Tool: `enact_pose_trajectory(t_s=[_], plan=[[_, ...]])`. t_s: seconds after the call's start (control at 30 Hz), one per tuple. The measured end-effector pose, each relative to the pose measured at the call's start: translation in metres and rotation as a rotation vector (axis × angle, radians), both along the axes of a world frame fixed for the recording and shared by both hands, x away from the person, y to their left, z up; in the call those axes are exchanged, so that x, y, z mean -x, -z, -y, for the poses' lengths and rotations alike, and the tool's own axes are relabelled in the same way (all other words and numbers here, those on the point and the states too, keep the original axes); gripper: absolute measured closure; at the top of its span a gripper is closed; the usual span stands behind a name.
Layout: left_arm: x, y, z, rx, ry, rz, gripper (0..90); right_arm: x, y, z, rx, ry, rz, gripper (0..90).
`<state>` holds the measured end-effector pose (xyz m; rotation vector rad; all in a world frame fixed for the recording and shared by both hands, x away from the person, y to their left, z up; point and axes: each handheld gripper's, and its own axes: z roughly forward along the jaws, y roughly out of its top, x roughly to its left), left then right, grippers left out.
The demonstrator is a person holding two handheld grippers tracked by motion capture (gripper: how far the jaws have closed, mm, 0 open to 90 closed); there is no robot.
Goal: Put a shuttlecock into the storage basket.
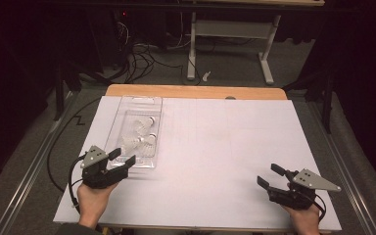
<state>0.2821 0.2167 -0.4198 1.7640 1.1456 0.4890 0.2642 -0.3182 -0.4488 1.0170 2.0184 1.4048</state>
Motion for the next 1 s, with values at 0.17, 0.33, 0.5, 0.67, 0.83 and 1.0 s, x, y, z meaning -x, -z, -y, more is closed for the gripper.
enact_pose_trajectory(t_s=[0.17,0.33,0.5,0.67,0.83,1.0], plan=[[-0.0001,0.0022,-0.0006,0.002,-0.001,-0.006,38.6,0.0,0.0,-0.0001,0.0,0.0,-0.001,30.0],[-0.0002,0.0038,-0.0002,-0.001,-0.003,-0.009,38.5,0.0,0.0001,0.0,0.0,0.0,-0.001,30.0],[-0.0003,0.0042,-0.0001,-0.005,-0.004,-0.008,38.5,-0.0001,0.0001,0.0002,0.0,0.001,-0.001,30.0],[0.0,0.0062,-0.0012,-0.002,-0.007,-0.009,38.4,0.0,0.0001,0.0002,0.0,0.001,0.0,30.0],[0.0005,0.0088,-0.0022,0.002,-0.007,-0.01,38.5,-0.0001,0.0001,0.0002,0.0,0.001,0.0,30.0],[0.0011,0.0092,-0.0029,0.004,-0.009,-0.008,38.5,0.0,0.0,0.0003,0.0,0.002,0.0,30.0]])
